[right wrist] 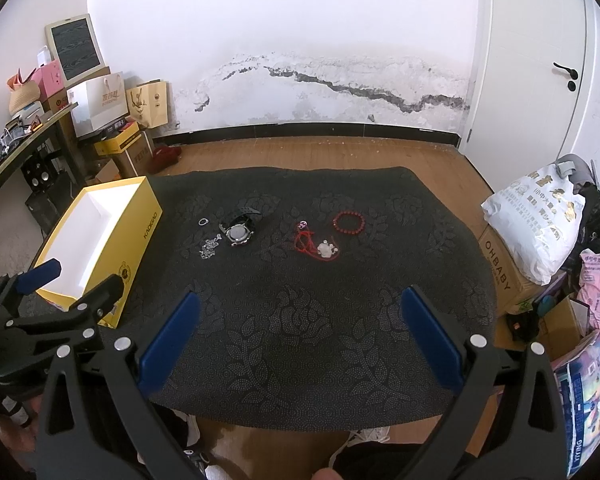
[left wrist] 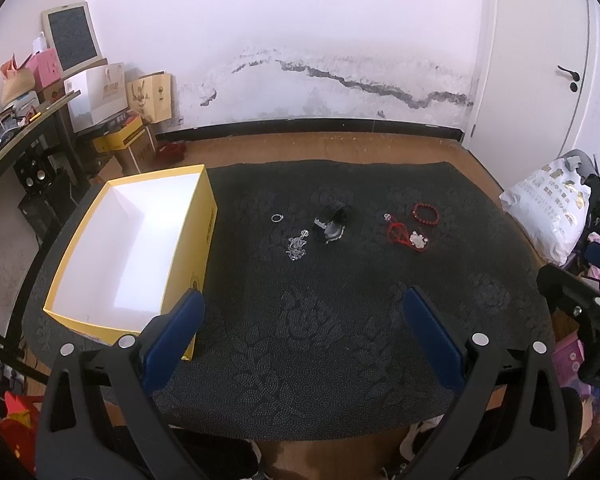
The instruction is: Organize jewelry
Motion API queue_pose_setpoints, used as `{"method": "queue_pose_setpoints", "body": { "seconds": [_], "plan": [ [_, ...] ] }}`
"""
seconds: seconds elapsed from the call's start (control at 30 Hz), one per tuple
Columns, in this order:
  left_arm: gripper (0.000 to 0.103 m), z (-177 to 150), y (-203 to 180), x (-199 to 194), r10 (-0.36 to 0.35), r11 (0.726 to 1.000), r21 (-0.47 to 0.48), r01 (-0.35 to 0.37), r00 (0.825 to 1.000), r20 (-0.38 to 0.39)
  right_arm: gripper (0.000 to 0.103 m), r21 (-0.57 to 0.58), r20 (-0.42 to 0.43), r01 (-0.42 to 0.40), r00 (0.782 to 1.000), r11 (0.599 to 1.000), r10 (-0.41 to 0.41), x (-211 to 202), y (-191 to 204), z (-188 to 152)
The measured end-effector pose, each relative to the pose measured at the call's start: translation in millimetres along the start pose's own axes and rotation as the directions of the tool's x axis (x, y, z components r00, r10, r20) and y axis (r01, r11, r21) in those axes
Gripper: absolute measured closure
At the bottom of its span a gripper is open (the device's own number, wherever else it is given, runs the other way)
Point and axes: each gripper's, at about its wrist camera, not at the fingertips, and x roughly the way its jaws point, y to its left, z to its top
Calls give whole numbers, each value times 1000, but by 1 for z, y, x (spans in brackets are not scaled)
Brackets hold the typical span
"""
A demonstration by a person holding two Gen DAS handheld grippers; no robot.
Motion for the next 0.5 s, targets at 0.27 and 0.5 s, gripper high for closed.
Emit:
{"method": "queue_pose_setpoints", "body": {
  "seconds": [0.27,0.5],
  "plan": [
    [6,-4,2,20,-14,1000,14,14,999,-32,6,0,-4,-11,1000,1000,11,10,-8,3],
    [6,-13,9,60,-41,999,-9,40,996,-73,6,-10,-41,-29,999,1000,28,46,-11,5]
  ]
}}
